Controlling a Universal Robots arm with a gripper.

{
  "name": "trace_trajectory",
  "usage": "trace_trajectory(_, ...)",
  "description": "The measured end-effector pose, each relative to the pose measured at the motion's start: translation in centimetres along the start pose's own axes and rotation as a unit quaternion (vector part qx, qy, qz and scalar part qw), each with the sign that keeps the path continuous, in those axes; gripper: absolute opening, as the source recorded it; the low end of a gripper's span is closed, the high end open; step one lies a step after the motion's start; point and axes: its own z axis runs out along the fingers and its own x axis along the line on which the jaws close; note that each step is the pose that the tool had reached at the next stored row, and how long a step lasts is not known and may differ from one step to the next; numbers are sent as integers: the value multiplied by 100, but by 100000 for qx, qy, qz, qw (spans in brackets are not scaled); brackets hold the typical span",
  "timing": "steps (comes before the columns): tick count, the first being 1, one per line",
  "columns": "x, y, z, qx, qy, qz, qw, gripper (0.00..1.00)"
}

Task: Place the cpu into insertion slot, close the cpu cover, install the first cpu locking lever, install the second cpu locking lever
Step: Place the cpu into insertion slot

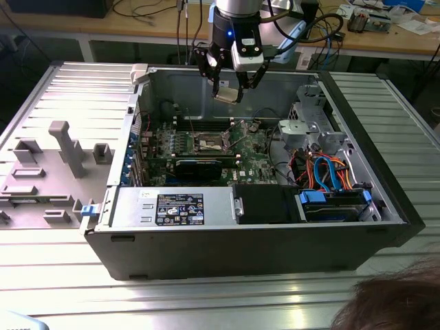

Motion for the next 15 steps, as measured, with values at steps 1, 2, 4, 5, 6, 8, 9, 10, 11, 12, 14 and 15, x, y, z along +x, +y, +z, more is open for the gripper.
trace_trajectory(1,0,0,0,1,-6,35,100000,55)
trace_trajectory(2,0,0,0,0,-7,66,100000,55)
trace_trajectory(4,0,0,0,-1,-13,149,100000,55)
trace_trajectory(5,0,0,0,-1,-20,232,100000,55)
trace_trajectory(6,0,0,0,-1,-21,277,100000,55)
trace_trajectory(8,0,0,0,-4,-29,377,99999,55)
trace_trajectory(9,0,0,0,-5,-34,435,99999,55)
trace_trajectory(10,0,0,0,-5,-38,496,99999,55)
trace_trajectory(11,0,0,0,-8,-40,545,99999,55)
trace_trajectory(12,0,0,0,-4,-42,581,99998,55)
trace_trajectory(14,0,0,0,-8,-51,709,99997,55)
trace_trajectory(15,0,0,0,-9,-55,746,99997,55)
